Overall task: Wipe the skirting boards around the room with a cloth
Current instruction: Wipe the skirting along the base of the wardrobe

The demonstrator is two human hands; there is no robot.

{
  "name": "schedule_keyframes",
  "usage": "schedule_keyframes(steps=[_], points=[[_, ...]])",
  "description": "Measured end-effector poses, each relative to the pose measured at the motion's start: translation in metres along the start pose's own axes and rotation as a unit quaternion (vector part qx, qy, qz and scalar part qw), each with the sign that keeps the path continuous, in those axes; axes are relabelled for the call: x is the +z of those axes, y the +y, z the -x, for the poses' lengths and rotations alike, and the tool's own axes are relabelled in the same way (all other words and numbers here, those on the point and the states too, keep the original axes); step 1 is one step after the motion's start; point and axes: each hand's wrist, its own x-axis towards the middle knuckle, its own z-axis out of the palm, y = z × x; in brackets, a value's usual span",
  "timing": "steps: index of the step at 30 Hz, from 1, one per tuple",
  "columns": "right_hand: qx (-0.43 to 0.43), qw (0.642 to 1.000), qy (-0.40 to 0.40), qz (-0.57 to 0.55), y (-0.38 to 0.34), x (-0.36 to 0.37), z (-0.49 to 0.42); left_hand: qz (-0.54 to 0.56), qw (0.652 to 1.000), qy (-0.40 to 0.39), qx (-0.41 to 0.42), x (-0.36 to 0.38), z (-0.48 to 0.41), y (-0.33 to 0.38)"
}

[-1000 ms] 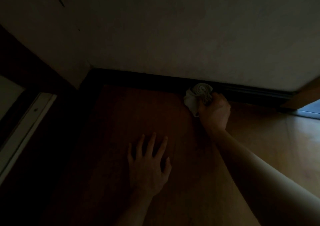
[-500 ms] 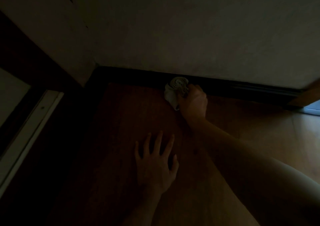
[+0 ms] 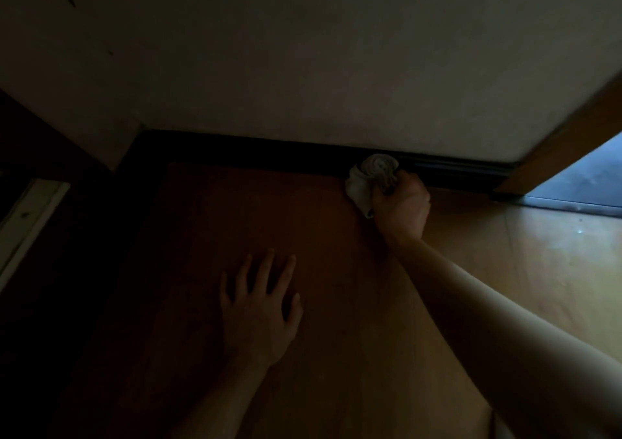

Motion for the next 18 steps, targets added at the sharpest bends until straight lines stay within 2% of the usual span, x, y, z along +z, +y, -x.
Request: schedule_keyframes(steps=[3, 7, 12, 16, 18], points=[[-0.028, 0.999, -0.02, 0.008, 0.004, -0.003, -0.004, -0.01, 1.0, -0.009, 0.0, 0.0, 0.0, 0.001], [-0.013, 1.0, 0.017, 0.012, 0.017, -0.01, -0.006, -0.01, 1.0, -0.018, -0.001, 0.0, -0.002, 0.0], [-0.042, 0.999, -0.016, 0.017, 0.009, -0.007, -0.006, -0.003, 1.0, -0.007, -0.001, 0.002, -0.001, 0.0], [-0.021, 0.999, 0.031, 0.031, 0.019, -0.01, -0.005, -0.012, 1.0, -0.002, 0.006, 0.015, -0.002, -0.006], [-0.017, 0.999, 0.03, 0.027, 0.01, -0.002, -0.002, -0.014, 1.0, 0.003, 0.006, 0.016, -0.002, -0.007]])
